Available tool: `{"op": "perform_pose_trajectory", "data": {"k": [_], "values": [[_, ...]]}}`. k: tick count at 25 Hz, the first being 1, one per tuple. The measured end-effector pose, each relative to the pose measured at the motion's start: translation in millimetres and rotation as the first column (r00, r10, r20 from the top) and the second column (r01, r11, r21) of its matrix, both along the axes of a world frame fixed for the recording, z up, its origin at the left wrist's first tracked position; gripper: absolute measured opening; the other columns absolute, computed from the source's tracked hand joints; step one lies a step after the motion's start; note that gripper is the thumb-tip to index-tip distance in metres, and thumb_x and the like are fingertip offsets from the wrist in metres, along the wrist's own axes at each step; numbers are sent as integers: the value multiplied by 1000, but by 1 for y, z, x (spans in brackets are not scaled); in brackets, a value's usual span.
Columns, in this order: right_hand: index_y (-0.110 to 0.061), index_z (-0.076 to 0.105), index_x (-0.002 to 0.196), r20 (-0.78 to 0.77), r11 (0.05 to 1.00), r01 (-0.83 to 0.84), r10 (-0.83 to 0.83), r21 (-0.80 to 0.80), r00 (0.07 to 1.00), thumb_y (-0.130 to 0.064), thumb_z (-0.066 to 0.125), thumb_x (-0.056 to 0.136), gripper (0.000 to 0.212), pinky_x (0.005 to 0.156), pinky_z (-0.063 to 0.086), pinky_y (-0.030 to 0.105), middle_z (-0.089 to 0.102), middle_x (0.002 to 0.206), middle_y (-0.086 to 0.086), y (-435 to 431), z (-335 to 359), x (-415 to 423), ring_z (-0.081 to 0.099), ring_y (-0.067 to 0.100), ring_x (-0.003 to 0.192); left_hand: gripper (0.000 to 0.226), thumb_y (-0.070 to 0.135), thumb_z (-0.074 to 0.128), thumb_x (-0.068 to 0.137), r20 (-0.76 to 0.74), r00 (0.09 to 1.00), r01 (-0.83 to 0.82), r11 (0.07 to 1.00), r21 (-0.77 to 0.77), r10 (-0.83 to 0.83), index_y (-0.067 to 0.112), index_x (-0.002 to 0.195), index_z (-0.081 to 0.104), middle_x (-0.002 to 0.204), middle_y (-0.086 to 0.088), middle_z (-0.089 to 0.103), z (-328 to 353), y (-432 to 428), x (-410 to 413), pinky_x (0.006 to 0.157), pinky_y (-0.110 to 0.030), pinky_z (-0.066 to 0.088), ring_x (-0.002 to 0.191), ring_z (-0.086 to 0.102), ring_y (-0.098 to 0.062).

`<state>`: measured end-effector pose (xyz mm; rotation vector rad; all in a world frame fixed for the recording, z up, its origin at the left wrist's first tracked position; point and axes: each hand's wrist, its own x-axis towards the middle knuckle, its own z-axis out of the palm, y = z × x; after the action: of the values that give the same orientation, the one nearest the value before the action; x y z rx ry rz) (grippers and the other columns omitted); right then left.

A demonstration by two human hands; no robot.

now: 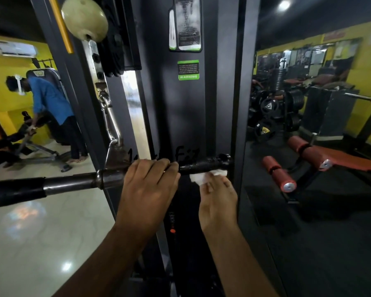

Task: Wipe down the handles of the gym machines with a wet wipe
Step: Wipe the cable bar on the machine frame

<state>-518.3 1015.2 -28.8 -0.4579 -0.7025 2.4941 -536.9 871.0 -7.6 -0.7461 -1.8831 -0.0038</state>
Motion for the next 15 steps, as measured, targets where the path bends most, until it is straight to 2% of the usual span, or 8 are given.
{"op": "perform_pose_trajectory", "data": {"k": [3, 5, 7, 9, 12, 15], "values": [[-3, 62, 118, -178, 976, -27, -12, -215, 984, 3, 52, 94, 27, 68, 55, 16, 72, 90, 3, 0, 14, 0, 69, 6, 74, 33, 22, 47, 97, -5, 1000, -2, 1000, -10, 2, 6, 114, 69, 112, -13, 68, 3, 0, 1, 94, -44, 40, 99, 61, -31], [1, 61, 124, -284, 951, -112, 27, -287, 958, 0, 51, 96, 30, 81, 58, 22, 73, 108, 11, 0, 20, 1, 73, 14, 91, 32, 21, 49, 96, -4, 1000, 11, 1000, 6, -11, 6, 117, 69, 113, -12, 68, 4, 0, 2, 94, -44, 41, 100, 60, -31], [1, 60, 127, -354, 913, -206, 74, -351, 932, -3, 52, 96, 32, 95, 53, 31, 68, 121, 17, 0, 26, 4, 68, 22, 110, 31, 21, 50, 97, 2, 999, 32, 999, 11, -32, 6, 118, 68, 115, -12, 67, 6, -2, 1, 93, -44, 43, 102, 59, -31], [0, 60, 125, -356, 929, -182, 59, -323, 933, -3, 52, 96, 30, 92, 56, 31, 70, 118, 16, -6, 25, 8, 69, 22, 108, 33, 22, 49, 97, 20, 999, 31, 1000, 4, -31, 6, 119, 67, 116, -12, 66, 7, -3, 0, 93, -45, 43, 103, 58, -31], [-2, 63, 118, -235, 964, -123, 66, -235, 970, -3, 52, 98, 23, 90, 57, 34, 72, 110, 14, -17, 22, 17, 72, 20, 98, 38, 24, 45, 95, 63, 998, 11, 1000, -8, -11, 6, 122, 65, 121, -13, 64, 3, -3, 2, 95, -45, 41, 109, 58, -32], [0, 62, 119, -262, 948, -95, 13, -302, 965, 1, 52, 96, 26, 95, 55, 36, 72, 111, 16, -16, 21, 19, 72, 20, 99, 42, 23, 40, 96, 110, 994, -3, 1000, -28, 7, 7, 128, 62, 126, -14, 62, -3, -5, 0, 98, -48, 42, 115, 58, -34]]}}
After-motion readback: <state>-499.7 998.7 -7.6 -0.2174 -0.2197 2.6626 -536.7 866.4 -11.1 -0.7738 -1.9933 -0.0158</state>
